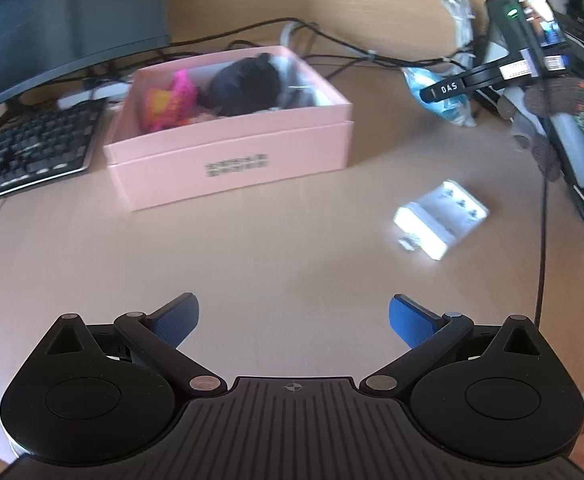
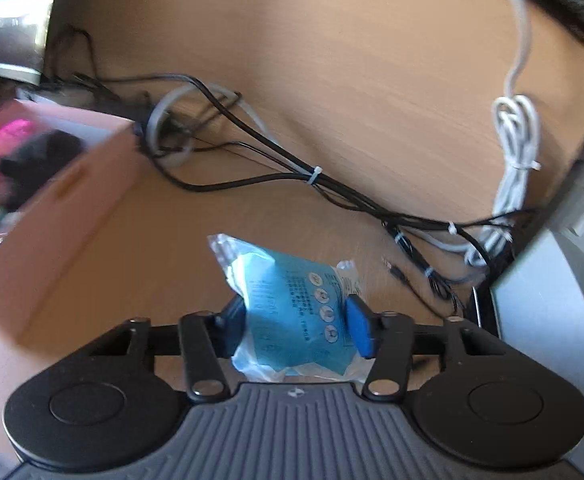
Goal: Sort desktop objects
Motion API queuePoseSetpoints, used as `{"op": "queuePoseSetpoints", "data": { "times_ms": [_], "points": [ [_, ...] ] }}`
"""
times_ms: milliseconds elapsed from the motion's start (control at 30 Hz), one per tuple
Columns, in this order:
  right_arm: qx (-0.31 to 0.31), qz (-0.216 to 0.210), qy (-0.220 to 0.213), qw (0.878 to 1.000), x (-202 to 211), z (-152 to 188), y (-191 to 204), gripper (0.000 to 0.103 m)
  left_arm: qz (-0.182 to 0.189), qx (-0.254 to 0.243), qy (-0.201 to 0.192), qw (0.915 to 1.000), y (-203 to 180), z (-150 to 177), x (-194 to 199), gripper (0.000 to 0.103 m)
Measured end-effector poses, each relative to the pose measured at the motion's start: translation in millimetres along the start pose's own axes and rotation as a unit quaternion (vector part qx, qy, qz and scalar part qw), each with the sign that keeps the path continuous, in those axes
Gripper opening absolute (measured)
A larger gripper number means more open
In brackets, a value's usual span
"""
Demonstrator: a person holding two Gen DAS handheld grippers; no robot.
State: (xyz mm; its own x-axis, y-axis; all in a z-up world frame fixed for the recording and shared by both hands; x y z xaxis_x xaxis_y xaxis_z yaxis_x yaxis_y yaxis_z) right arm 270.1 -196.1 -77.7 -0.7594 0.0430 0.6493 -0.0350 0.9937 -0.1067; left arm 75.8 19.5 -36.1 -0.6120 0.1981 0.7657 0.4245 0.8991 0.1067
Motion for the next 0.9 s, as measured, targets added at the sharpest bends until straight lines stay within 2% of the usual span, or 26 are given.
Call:
{"op": "queuePoseSetpoints", "data": {
  "times_ms": [200,267,300,367,400,433,467,667,800,900],
  "points": [
    [0.024,-0.082,-0.032,0.996,86,29,17,0.035,0.015,-0.016,-0.006,0.9997,-26,2,1,0.103],
    [0.049,-0.134,-0.051,0.988,115,38,40,0.033,0.015,-0.021,-0.003,0.9997,-31,4,1,0.103],
    [0.062,-0.160,-0.061,0.983,127,39,50,0.036,0.013,-0.020,-0.001,0.9997,-33,5,0,0.103],
    [0.087,-0.202,-0.079,0.972,145,45,74,0.066,0.011,-0.018,0.004,0.9998,-35,6,-1,0.103],
    [0.094,-0.205,-0.089,0.970,150,48,81,0.088,0.006,-0.020,0.005,0.9998,-36,5,-1,0.103],
    [0.102,-0.204,-0.101,0.968,153,52,86,0.092,0.002,-0.021,0.004,0.9998,-36,5,0,0.103],
    [0.110,-0.201,-0.105,0.968,154,56,89,0.092,-0.001,-0.020,0.004,0.9998,-36,5,1,0.103],
    [0.077,-0.178,-0.039,0.980,137,83,68,0.092,-0.012,-0.011,0.002,0.9999,-33,8,7,0.103],
    [-0.010,-0.178,0.004,0.984,122,84,44,0.096,-0.024,-0.003,0.002,0.9997,-29,6,9,0.103],
    [-0.081,-0.191,0.023,0.978,111,80,31,0.096,-0.028,-0.010,-0.001,0.9996,-29,1,9,0.103]
  ]
}}
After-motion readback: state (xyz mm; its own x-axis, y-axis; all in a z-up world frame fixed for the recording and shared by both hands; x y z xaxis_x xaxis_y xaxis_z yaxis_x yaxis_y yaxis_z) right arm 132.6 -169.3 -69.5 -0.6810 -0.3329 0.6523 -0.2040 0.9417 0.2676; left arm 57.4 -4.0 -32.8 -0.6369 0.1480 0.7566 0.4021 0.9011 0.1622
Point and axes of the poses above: each gripper's, at about its wrist camera, not at the fingertips, and x roughly against the way its jaws point, y to its left, z to its underside, the point moved 2 cm from there along -x, roughly the way its jaws point, and after that the axes turned 11 degrees about -x, right-handed, at the moved point
